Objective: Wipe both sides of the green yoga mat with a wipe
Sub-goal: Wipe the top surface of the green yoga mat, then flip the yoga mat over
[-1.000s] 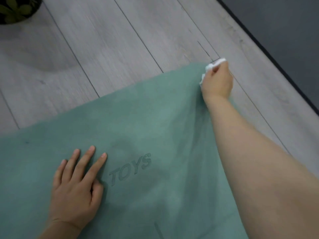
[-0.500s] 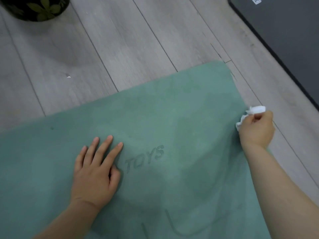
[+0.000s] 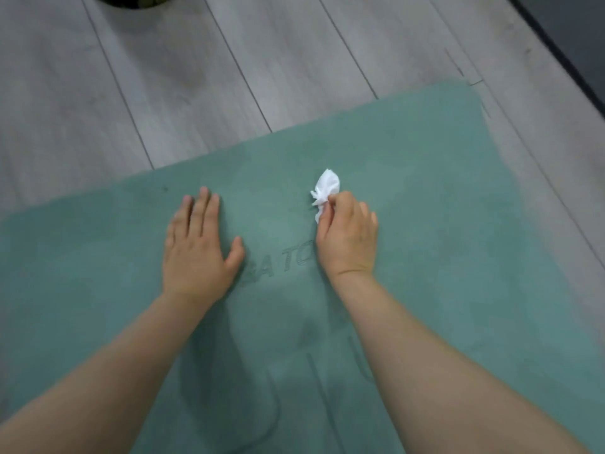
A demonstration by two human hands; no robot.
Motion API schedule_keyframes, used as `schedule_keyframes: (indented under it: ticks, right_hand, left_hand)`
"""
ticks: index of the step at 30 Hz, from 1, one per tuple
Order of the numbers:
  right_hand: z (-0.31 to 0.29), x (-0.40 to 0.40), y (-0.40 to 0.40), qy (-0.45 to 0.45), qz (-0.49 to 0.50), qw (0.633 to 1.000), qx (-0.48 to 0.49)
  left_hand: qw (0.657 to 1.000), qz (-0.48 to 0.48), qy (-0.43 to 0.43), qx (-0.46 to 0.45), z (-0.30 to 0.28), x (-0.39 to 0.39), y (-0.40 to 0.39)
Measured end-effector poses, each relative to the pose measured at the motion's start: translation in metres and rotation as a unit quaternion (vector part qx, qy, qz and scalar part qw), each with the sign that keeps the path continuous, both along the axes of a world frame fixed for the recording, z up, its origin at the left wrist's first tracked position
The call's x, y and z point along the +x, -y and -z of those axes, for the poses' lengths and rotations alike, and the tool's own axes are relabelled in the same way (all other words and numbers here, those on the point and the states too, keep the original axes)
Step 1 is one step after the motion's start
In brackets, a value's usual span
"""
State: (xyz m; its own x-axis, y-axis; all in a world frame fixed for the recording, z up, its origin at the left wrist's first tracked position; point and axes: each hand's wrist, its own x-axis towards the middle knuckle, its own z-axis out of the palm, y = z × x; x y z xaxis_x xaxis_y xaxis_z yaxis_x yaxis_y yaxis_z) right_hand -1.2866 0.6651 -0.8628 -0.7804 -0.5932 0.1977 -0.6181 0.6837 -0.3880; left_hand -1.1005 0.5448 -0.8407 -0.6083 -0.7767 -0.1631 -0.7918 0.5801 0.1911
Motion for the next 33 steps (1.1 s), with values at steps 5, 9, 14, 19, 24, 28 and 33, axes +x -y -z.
schedule_keyframes:
  ticks: [5, 9, 14, 19, 24, 28, 33]
  right_hand:
    - [-0.003, 0.003, 0.0, 0.025, -0.002, 1.0, 0.014]
    - [-0.006, 0.002, 0.001, 0.014, 0.003, 1.0, 0.006]
    - [-0.013, 0.0, 0.004, 0.039, 0.001, 0.998, 0.045]
    - [-0.004, -0.002, 0.001, 0.01, -0.065, 0.986, 0.156]
    - [0.0, -0.006, 0.0, 0.018, -0.056, 0.986, 0.154]
    - [-0.001, -0.006, 0.001, 0.032, -0.05, 0.99, 0.131]
    - [-0.003, -0.005, -0.002, 0.077, -0.024, 0.996, 0.042]
  left_hand:
    - [0.99, -0.139, 0.015, -0.006, -0.022, 0.02, 0.088]
    - [0.996, -0.07, -0.015, -0.045, -0.037, 0.024, 0.107]
    - [0.99, -0.052, -0.068, -0.116, -0.028, 0.074, -0.004]
    - [0.985, -0.083, -0.113, -0.102, 0.004, 0.092, -0.075]
    - [0.986, -0.091, -0.102, -0.096, 0.004, 0.09, -0.075]
    - [0.988, -0.097, -0.087, -0.088, 0.005, 0.087, -0.073]
    - [0.987, -0.1, -0.083, -0.097, 0.004, 0.088, -0.074]
